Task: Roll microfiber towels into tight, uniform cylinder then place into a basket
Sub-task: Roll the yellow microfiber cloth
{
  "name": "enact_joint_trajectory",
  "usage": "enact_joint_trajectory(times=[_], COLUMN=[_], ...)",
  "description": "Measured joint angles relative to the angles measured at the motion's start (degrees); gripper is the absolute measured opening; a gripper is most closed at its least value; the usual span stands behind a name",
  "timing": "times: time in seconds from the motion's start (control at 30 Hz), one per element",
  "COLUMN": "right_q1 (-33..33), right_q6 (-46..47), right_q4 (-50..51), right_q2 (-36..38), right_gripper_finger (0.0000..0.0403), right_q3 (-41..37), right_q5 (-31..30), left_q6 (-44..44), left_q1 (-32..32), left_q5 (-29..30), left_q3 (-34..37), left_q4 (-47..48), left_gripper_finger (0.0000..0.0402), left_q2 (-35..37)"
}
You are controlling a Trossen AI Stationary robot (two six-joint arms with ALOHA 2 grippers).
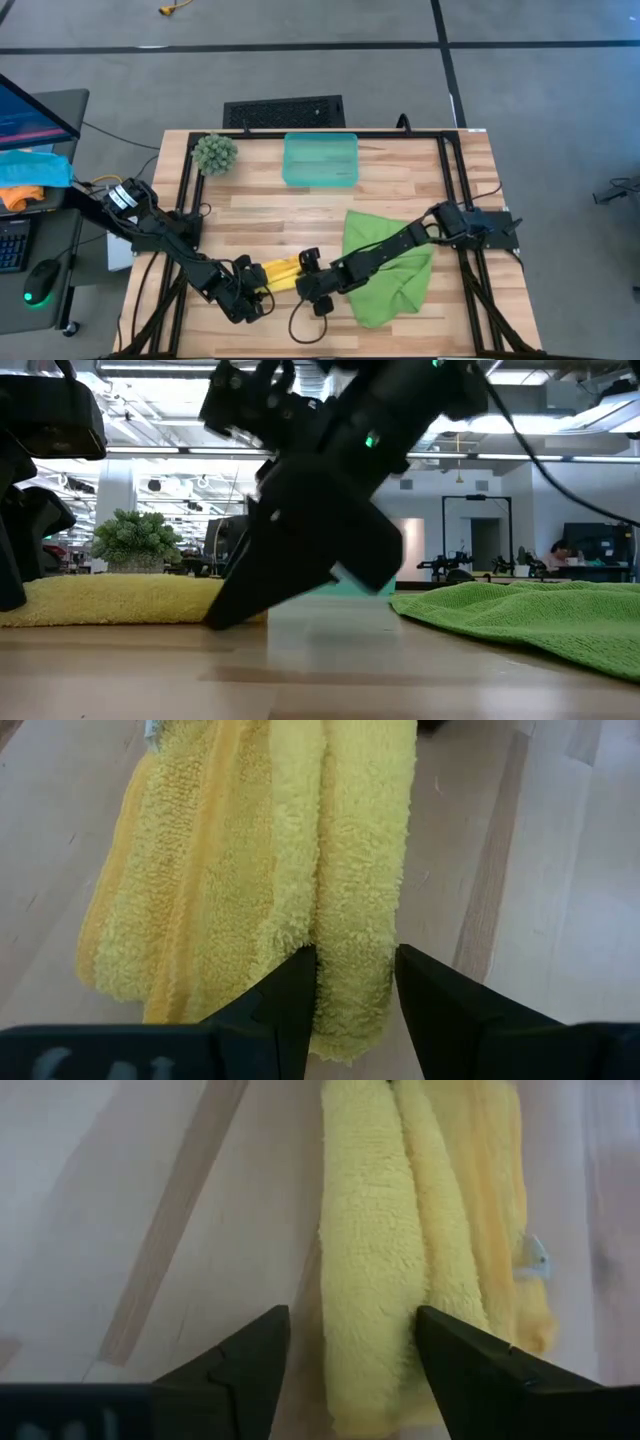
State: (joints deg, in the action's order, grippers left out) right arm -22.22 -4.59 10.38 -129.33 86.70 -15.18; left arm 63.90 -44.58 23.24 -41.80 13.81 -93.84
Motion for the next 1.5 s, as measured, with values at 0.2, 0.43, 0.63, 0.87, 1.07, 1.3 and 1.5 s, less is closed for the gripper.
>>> enact_joint_trajectory(times=[0.2, 0.43, 0.63, 0.87, 1.07, 1.3, 1.5], right_q1=[0.46, 0.65, 0.73, 1.28, 1.36, 1.43, 1.47], right_q6=[3.03, 3.17, 4.57, 6.94, 7.61, 7.63, 7.66], right_q4=[0.58, 0.69, 1.1, 1.76, 1.76, 1.78, 1.78], right_q2=[0.01, -0.07, -0.08, -0.1, -0.07, -0.07, -0.07], right_gripper_finger=[0.0218, 0.0105, 0.0018, 0.0038, 0.002, 0.0031, 0.0024], right_q3=[-0.02, -0.07, -0.13, -0.09, -0.13, -0.17, -0.2], right_q5=[1.68, 3.72, 4.13, 4.96, 5.06, 6.12, 6.27], left_q6=[-0.72, -3.81, -7.73, -8.9, -13.01, -20.53, -23.08], left_q1=[0.0, -0.04, -0.25, -0.95, -2.65, -4.93, -5.72], left_q5=[-0.13, 0.07, 0.11, 0.22, 4.03, 8.02, 8.45], left_q3=[0.0, 0.0, 0.07, 0.09, 0.08, 0.04, -0.02], left_q4=[0.32, 0.42, 1.07, 3.0, 3.39, 1.68, 0.96], left_gripper_finger=[0.0134, 0.0134, 0.0134, 0.0134, 0.0134, 0.0134, 0.0134], left_q2=[0.0, 0.0, 1.11, 4.86, 8.91, 10.36, 8.06])
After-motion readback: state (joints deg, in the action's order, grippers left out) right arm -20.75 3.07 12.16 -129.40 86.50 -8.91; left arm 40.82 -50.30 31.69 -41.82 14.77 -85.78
